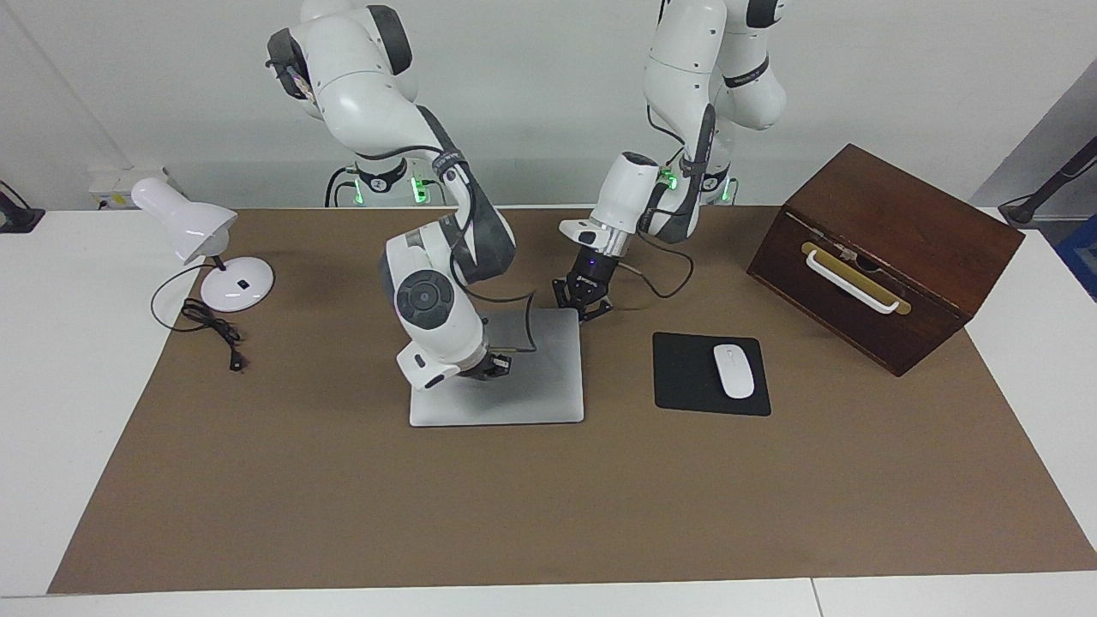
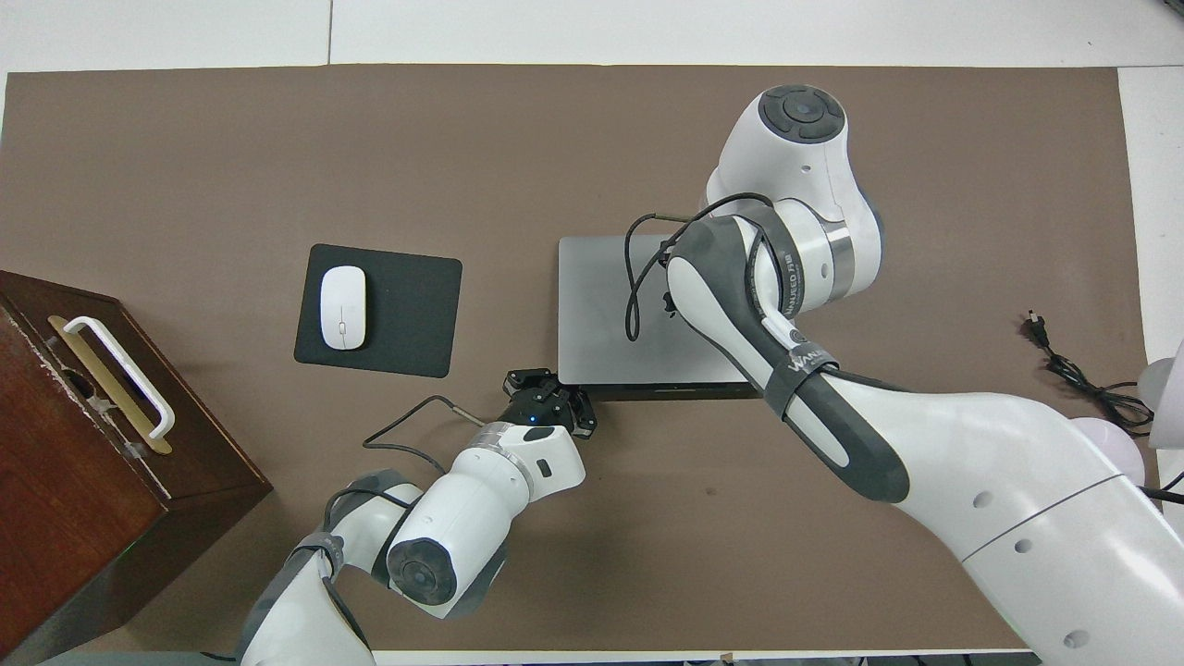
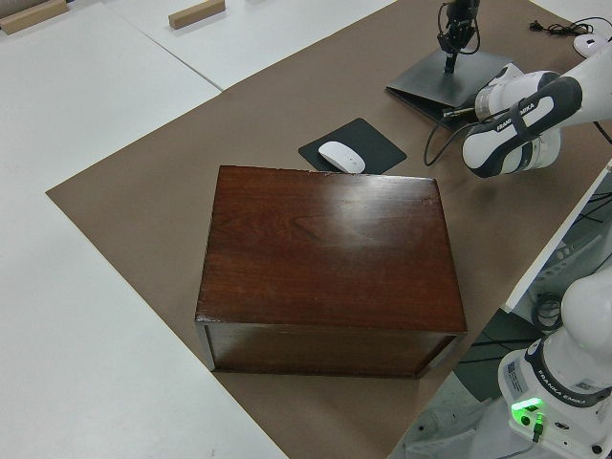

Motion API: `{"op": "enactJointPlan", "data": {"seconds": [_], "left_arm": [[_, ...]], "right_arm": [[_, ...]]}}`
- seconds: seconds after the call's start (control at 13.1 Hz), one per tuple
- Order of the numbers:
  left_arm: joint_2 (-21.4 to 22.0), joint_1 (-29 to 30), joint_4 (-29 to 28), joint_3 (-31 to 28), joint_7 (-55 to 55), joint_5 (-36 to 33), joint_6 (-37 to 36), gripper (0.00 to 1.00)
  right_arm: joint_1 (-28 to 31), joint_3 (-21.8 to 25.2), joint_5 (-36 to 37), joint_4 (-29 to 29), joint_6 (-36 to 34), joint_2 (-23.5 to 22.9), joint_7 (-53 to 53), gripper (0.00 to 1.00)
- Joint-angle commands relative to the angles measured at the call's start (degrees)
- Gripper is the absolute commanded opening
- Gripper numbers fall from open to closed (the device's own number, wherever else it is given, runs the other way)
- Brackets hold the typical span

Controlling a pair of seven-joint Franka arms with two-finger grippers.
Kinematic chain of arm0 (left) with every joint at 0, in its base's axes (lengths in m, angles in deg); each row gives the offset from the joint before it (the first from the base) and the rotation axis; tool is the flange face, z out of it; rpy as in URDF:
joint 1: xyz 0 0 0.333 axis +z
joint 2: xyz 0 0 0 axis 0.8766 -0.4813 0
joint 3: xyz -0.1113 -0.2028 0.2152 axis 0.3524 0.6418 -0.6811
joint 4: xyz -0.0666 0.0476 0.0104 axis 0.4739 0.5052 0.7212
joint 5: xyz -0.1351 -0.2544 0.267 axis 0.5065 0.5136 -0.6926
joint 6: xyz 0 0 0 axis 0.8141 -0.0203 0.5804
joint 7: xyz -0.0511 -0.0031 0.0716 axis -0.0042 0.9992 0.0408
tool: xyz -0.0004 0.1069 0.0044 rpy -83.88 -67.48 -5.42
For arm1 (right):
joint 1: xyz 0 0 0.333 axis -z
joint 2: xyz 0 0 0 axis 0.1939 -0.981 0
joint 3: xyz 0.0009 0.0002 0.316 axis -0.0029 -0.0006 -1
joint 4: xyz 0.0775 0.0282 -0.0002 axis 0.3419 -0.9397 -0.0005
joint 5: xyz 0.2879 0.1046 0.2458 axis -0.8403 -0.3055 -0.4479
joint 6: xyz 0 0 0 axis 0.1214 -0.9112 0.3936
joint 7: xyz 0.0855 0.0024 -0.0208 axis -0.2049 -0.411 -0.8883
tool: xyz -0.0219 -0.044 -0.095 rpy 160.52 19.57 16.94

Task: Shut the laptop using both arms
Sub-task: 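Press the lid flat shut with the right gripper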

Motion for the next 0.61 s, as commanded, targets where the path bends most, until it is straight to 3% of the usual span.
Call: {"op": "enactJointPlan", "data": {"seconds": [0.0,0.54], "left_arm": [[-0.9,1.1,-3.8,-0.4,1.7,1.2,-1.1,0.00],[-0.9,1.1,-3.8,-0.4,1.6,1.2,-1.2,0.00]], "right_arm": [[1.1,-0.8,-0.9,-4.6,3.4,2.3,-1.4,0.00],[2.3,-0.9,-1.0,-3.5,1.7,3.0,-1.4,0.00]]}}
